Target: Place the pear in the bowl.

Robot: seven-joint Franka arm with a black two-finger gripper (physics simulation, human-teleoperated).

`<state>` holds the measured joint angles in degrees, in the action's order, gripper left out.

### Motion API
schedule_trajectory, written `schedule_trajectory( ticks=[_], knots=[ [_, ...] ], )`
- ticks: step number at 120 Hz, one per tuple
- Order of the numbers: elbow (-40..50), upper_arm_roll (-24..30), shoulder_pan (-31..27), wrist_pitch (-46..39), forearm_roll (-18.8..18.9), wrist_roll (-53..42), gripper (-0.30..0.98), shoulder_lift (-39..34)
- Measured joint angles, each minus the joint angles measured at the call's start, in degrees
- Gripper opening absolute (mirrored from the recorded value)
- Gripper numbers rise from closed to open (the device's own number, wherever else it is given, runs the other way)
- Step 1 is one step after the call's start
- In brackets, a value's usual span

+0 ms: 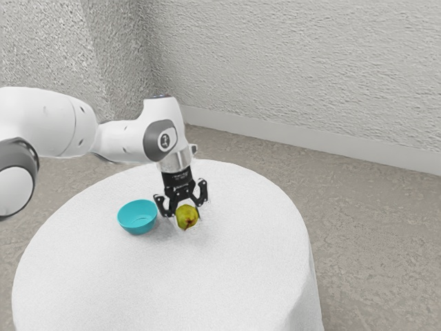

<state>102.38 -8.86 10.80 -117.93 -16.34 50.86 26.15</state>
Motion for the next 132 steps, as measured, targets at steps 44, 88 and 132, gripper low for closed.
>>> schedule_trajectory(
  ticks=[44,88,132],
  knots=[
    [-1.06,-8.73,-0.56,7.09,5.16,0.51,0.40,-4.61],
    [-1.35,-10.82,-2.97,10.07,5.71,0.71,0.40,-2.32],
    [-3.98,-9.61,-3.72,11.49,5.74,0.14,0.61,-1.57]
  ],
)
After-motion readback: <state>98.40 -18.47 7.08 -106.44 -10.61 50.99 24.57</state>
